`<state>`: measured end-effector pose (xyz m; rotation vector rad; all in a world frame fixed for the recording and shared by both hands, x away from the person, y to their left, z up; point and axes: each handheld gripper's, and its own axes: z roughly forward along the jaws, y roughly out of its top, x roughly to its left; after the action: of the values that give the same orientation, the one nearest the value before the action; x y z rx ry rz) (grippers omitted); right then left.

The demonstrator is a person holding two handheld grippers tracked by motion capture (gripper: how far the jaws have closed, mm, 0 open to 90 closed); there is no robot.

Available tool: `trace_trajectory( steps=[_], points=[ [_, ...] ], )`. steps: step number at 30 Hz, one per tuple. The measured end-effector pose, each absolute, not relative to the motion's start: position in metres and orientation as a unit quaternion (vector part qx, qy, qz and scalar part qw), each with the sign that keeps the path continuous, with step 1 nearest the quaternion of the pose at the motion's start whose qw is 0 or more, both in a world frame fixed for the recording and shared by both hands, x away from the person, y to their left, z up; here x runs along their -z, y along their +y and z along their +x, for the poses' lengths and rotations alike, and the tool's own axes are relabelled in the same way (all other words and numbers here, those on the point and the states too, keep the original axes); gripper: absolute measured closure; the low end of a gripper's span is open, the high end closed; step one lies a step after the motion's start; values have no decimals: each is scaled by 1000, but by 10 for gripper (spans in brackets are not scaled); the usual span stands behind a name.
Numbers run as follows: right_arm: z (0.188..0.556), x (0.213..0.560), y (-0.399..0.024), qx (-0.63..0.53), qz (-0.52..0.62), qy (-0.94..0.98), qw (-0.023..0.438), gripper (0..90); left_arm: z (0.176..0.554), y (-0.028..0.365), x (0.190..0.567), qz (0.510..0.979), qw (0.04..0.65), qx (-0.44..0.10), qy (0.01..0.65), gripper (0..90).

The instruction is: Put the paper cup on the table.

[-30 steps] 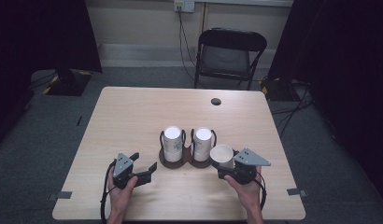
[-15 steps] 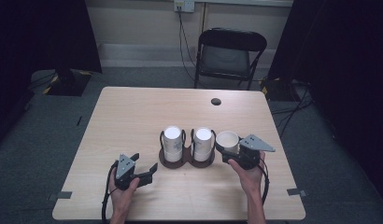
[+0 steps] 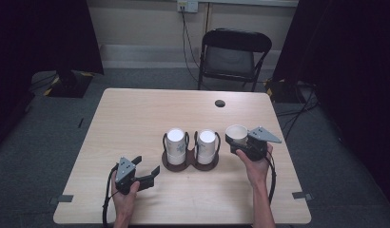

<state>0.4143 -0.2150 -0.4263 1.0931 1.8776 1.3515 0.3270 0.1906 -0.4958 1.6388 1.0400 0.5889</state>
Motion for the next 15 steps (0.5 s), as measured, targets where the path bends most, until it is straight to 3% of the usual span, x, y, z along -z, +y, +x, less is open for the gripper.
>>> trace_trajectory(
  steps=[15],
  points=[
    [454, 445, -221, -489, 442, 695, 286, 275, 325, 191, 496, 679, 535, -254, 433, 159]
  ],
)
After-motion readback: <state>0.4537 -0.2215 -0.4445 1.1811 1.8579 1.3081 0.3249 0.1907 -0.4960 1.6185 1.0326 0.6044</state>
